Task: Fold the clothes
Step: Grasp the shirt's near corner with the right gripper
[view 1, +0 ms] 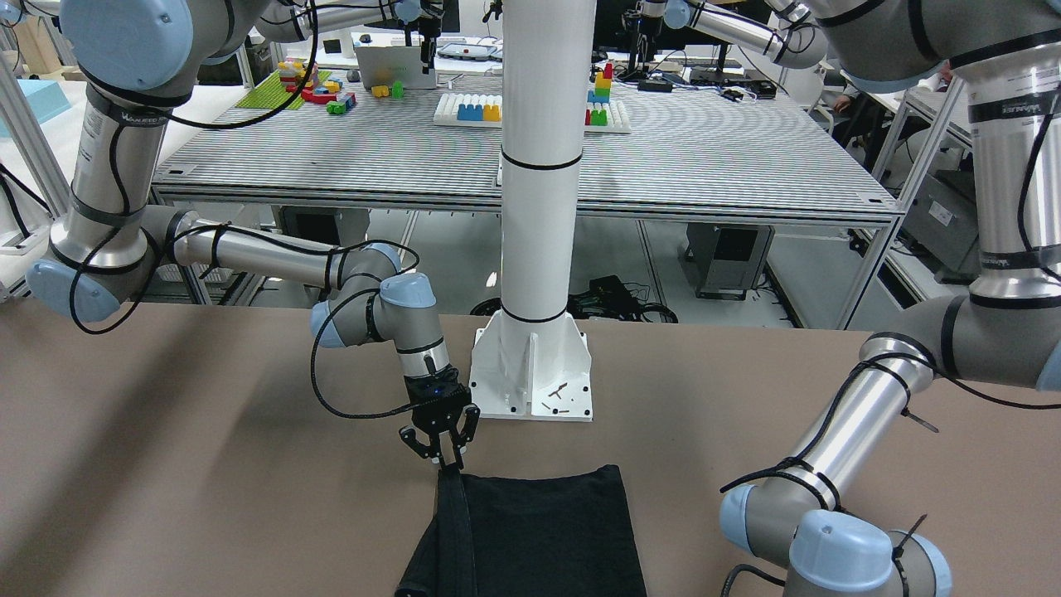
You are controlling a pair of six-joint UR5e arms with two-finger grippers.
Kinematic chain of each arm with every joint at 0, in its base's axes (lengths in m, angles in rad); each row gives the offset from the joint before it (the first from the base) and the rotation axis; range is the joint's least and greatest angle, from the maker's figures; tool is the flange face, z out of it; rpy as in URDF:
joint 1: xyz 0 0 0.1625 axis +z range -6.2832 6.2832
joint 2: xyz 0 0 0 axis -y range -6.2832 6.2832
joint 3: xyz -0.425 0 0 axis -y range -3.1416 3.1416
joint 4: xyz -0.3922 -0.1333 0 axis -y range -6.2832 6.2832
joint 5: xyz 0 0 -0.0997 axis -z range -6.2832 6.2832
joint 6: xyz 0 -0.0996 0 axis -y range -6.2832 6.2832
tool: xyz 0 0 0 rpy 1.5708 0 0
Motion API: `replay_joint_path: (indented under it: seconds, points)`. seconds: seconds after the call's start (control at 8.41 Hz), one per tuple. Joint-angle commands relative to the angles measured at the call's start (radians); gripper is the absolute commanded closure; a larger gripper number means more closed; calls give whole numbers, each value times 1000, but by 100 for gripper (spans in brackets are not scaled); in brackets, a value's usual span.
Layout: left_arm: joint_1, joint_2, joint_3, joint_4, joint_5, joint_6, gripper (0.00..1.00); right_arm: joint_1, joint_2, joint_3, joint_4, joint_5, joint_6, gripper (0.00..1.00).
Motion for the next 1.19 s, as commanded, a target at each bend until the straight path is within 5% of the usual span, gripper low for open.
replay_joint_path:
  seconds: [0.0,0.59,1.07]
  points:
    - [2,-1,-1,-2,-1,0,5,1,-1,1,0,-7,8,100]
    - [2,-1,-1,-2,-2,2,5,29,-47,49,3,7,16,100]
    - [-1,-1,-1,-2,2,2,5,37,-102,53,4,123,281,100]
